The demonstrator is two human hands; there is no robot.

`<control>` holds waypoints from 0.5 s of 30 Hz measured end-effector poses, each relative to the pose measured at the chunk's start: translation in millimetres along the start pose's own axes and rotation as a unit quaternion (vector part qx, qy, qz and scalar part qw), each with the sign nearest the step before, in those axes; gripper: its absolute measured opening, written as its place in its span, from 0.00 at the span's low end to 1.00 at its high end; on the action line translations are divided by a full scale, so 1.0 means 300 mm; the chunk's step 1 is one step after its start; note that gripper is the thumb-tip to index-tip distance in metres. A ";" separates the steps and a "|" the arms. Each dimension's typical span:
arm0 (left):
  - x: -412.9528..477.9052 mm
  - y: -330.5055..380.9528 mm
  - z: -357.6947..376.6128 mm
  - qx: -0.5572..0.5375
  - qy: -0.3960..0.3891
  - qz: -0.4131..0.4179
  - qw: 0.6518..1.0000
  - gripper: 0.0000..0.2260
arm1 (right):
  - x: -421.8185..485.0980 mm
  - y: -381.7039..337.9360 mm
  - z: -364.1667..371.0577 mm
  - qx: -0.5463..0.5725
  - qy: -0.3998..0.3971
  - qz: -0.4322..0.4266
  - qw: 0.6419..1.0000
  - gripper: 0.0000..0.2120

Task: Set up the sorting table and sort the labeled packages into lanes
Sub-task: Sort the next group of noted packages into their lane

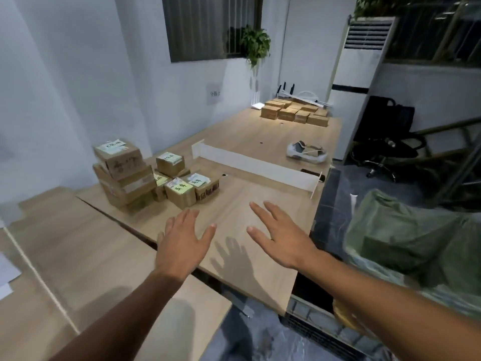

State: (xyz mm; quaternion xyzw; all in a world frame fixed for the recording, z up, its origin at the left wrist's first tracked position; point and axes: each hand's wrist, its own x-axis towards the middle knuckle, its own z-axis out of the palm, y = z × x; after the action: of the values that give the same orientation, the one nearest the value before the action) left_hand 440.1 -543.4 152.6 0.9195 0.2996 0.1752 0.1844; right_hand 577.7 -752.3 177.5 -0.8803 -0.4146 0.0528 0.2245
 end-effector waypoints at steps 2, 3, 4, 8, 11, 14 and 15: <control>0.101 0.021 0.065 -0.012 0.008 -0.037 0.999 0.32 | 0.148 0.088 -0.011 0.009 -0.016 -0.016 1.000 0.33; 0.146 0.028 0.093 -0.010 0.012 -0.050 0.999 0.32 | 0.218 0.124 -0.015 0.008 -0.023 -0.028 0.999 0.33; 0.192 0.032 0.116 -0.004 0.016 -0.059 0.998 0.31 | 0.289 0.154 -0.020 0.007 -0.031 -0.038 0.999 0.33; 0.374 -0.009 0.168 0.000 0.039 -0.104 0.994 0.31 | 0.575 0.210 -0.004 0.032 -0.059 -0.068 0.995 0.33; 0.515 -0.094 0.208 -0.014 0.057 -0.151 0.987 0.31 | 0.795 0.193 0.070 0.028 -0.083 -0.112 0.990 0.33; 0.670 -0.203 0.282 -0.031 0.065 -0.197 0.978 0.31 | 1.025 0.169 0.189 0.034 -0.102 -0.145 0.984 0.32; 0.723 -0.241 0.314 -0.036 0.066 -0.210 0.975 0.31 | 1.100 0.162 0.235 0.034 -0.105 -0.150 0.982 0.32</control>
State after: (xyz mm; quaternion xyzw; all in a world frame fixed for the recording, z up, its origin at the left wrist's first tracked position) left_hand 610.3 -377.5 84.5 0.8152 0.4909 0.2033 0.2304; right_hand 806.8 -505.8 123.8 -0.7894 -0.5612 0.1252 0.2150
